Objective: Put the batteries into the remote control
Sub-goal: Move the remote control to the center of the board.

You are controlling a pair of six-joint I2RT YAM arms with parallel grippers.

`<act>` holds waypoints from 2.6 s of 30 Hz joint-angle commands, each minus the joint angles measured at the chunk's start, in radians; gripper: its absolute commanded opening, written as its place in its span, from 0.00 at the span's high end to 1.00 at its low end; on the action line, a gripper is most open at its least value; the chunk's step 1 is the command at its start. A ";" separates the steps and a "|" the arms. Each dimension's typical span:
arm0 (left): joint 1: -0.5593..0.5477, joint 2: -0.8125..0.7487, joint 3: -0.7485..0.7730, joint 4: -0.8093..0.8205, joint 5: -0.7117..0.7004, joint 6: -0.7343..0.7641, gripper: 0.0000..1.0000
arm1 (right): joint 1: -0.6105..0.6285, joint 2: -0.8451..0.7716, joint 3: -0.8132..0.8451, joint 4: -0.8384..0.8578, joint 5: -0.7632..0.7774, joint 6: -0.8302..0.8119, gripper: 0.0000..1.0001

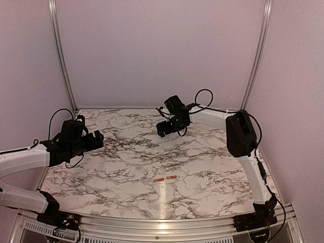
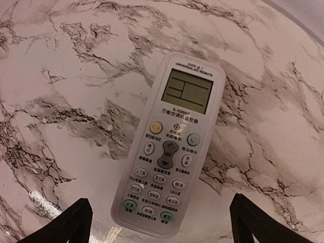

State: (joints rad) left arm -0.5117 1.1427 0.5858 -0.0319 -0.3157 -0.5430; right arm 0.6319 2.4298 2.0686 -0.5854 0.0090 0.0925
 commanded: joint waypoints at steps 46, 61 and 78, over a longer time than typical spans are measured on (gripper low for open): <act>-0.004 -0.063 -0.039 0.058 0.056 -0.005 0.01 | 0.011 -0.192 -0.243 -0.062 0.064 -0.035 0.60; -0.031 -0.067 -0.043 0.078 0.074 0.005 0.01 | 0.016 -0.707 -0.933 0.055 0.003 0.060 0.63; -0.062 -0.017 -0.033 0.118 0.059 0.002 0.01 | 0.094 -0.799 -1.144 -0.016 0.028 0.107 0.60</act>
State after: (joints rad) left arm -0.5667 1.1202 0.5533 0.0536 -0.2447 -0.5499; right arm 0.6960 1.6066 0.9352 -0.5976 0.0181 0.1814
